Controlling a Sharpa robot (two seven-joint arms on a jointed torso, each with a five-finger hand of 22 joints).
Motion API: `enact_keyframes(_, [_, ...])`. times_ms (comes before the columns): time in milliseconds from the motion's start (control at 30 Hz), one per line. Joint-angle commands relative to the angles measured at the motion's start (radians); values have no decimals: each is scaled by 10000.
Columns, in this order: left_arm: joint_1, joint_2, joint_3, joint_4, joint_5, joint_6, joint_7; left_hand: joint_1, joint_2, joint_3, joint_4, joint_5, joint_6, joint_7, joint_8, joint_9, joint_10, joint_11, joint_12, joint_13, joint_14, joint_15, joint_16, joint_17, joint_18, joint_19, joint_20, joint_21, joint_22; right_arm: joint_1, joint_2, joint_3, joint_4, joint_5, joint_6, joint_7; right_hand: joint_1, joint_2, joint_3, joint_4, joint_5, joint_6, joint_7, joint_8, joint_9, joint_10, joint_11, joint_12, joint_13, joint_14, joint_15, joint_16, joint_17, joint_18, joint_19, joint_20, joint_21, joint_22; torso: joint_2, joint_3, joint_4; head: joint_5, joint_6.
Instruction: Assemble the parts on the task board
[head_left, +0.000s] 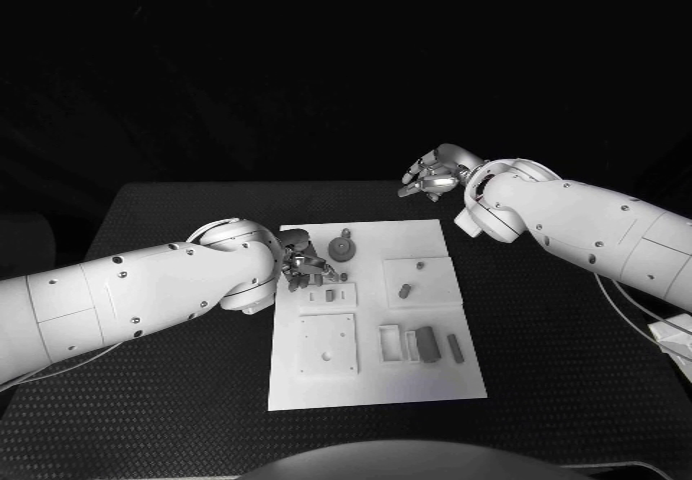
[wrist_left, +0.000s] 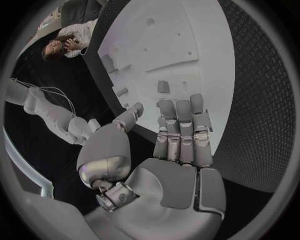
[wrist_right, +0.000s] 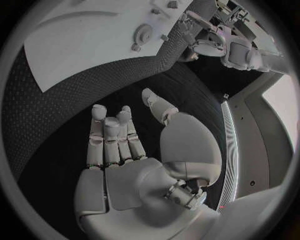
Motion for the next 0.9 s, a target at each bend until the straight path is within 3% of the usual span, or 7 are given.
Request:
enact_keyframes(33, [29, -107, 1, 175, 310, -213, 45, 356, 250, 96, -298, -50, -545, 320, -260, -114, -632, 284, -661, -312, -612, 325, -587, -249, -152, -615, 310, -468, -224, -4, -35, 4, 10, 69, 42, 50, -111, 2, -5, 78, -41, -148, 82, -49, -18, -5, 95, 44, -10, -34, 37, -35, -18, 57, -58, 4, -70, 128, 10, 4, -2, -17, 19])
enact_keyframes(167, [30, -231, -8, 375, 445, -330, 70, 876, 319, 389, -704, 11, -1441, 889, -783, -489, -2191, 1087, -2708, -1377, -2076, 1325, -2252, -966, -152, -2124, 1262, -1636, -907, -4, -83, 3, 29, 70, 39, 40, -113, -2, -3, 85, -41, -168, 89, -58, -24, -6, 102, 47, -11, -35, 44, -34, -19, 57, -59, 4, -71, 129, 5, 11, 2, -39, 23])
enact_keyframes(233, [30, -295, -33, 473, 623, -319, 131, 991, 454, 115, -805, -27, -1556, 1016, -901, -740, -2144, 1422, -3872, -2124, -2044, 1733, -3151, -1328, 26, -2294, 1692, -2109, -1461, -4, -104, 3, 37, 71, 36, 33, -114, -3, -3, 87, -41, -174, 92, -61, -26, -7, 104, 48, -12, -35, 46, -34, -19, 57, -58, 4, -71, 129, 4, 11, 1, -39, 19])
enact_keyframes(300, [29, -305, -61, 491, 628, -270, 173, 855, 552, -130, -672, -16, -1407, 875, -863, -868, -1961, 1467, -4383, -2448, -1721, 1701, -3480, -1408, 118, -2148, 1706, -2086, -1773, -4, -116, 3, 40, 71, 34, 29, -113, -3, -2, 88, -41, -176, 92, -62, -27, -7, 105, 48, -12, -35, 47, -34, -20, 57, -58, 4, -72, 129, 1, 7, 5, -34, 23])
enact_keyframes(400, [27, -316, -111, 534, 607, -148, 205, 593, 627, -356, -308, -45, -1176, 716, -774, -982, -1330, 1250, -4573, -2601, -538, 1133, -3244, -1190, 362, -1054, 1409, -1772, -1881, -4, -126, 3, 51, 71, 28, 26, -112, -3, -1, 89, -41, -178, 94, -63, -28, -7, 107, 49, -12, -35, 49, -33, -20, 57, -58, 4, -72, 129, -7, 2, 13, -29, 23])
enact_keyframes(500, [27, -313, -232, 574, 446, -243, 189, 537, 635, -482, -197, -32, -868, 635, -632, -1016, -867, 1103, -4631, -2649, -108, 957, -3191, -1049, 409, -690, 1282, -1694, -1910, -4, -132, 3, 53, 71, 30, 23, -110, -3, 0, 89, -41, -180, 94, -63, -28, -8, 107, 50, -12, -35, 50, -33, -20, 56, -58, 3, -72, 129, -5, 2, 10, -16, 26])
enact_keyframes(900, [16, -4, -569, 271, 307, -273, 83, 477, 551, -600, -84, -40, -762, 602, -612, -1105, -571, 1029, -4746, -2697, 88, 876, -3175, -875, 398, -494, 1194, -1667, -1912, -5, -106, 3, 39, 71, 43, 26, -107, -2, 2, 89, -41, -182, 95, -64, -29, -8, 109, 51, -13, -35, 51, -33, -21, 56, -58, 3, -72, 130, 10, -6, -5, 29, 34])
